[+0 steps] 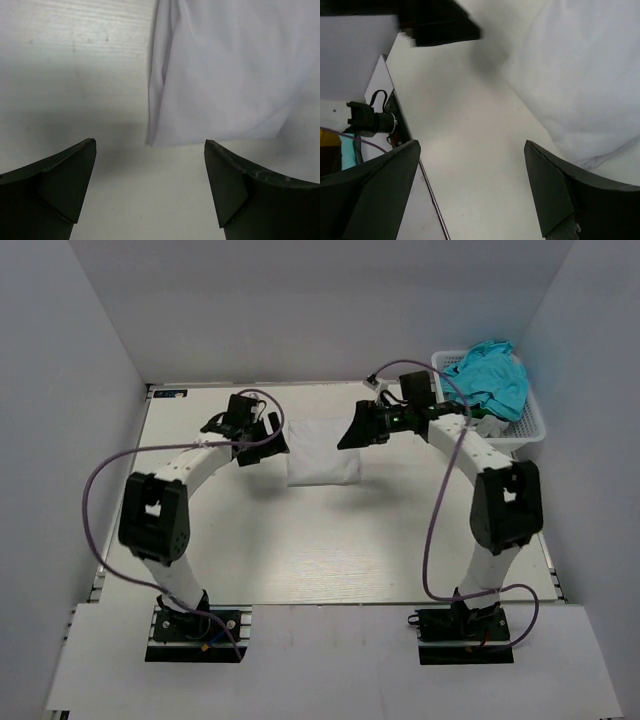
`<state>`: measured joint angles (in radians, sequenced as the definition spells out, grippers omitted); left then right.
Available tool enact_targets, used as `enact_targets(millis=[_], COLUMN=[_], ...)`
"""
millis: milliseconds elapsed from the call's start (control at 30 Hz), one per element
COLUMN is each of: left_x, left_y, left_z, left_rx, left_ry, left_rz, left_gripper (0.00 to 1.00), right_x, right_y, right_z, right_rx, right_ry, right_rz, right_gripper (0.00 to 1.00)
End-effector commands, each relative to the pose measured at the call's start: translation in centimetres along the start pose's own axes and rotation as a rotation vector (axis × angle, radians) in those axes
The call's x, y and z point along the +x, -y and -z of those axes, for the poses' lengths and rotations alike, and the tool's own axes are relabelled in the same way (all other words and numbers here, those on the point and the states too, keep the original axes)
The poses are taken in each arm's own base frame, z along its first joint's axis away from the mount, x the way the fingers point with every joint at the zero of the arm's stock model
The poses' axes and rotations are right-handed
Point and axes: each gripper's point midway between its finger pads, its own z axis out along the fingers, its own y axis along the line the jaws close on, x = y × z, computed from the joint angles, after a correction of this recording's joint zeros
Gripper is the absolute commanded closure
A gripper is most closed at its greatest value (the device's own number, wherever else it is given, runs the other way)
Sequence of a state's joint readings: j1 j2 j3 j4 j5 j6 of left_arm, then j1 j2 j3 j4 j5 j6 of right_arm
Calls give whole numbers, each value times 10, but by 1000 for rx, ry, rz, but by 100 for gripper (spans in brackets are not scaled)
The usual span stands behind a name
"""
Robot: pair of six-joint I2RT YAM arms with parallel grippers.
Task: Fold and stack the t-shirts
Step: Smooth out wrinkles on the folded tshirt, then put the neatly folded tshirt into the corner of the board with the left arm
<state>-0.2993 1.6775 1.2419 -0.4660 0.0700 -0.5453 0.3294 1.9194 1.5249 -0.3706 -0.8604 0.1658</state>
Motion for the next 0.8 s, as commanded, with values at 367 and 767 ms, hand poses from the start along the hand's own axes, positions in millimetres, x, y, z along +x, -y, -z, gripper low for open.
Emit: enact_targets(millis=[367, 767], left_x=[-5, 25], left_y=[38, 11], left_z=[-99, -136], left_rx=[108, -97], left_ry=[-115, -194], left_rz=[-103, -191], left_gripper=[32, 100], right_x=[24, 42], right_y=[-44, -23], right_z=[58, 52], right_rx=[87, 105], right_ry=[116, 78], right_rz=[69, -10], right_gripper=[10, 10])
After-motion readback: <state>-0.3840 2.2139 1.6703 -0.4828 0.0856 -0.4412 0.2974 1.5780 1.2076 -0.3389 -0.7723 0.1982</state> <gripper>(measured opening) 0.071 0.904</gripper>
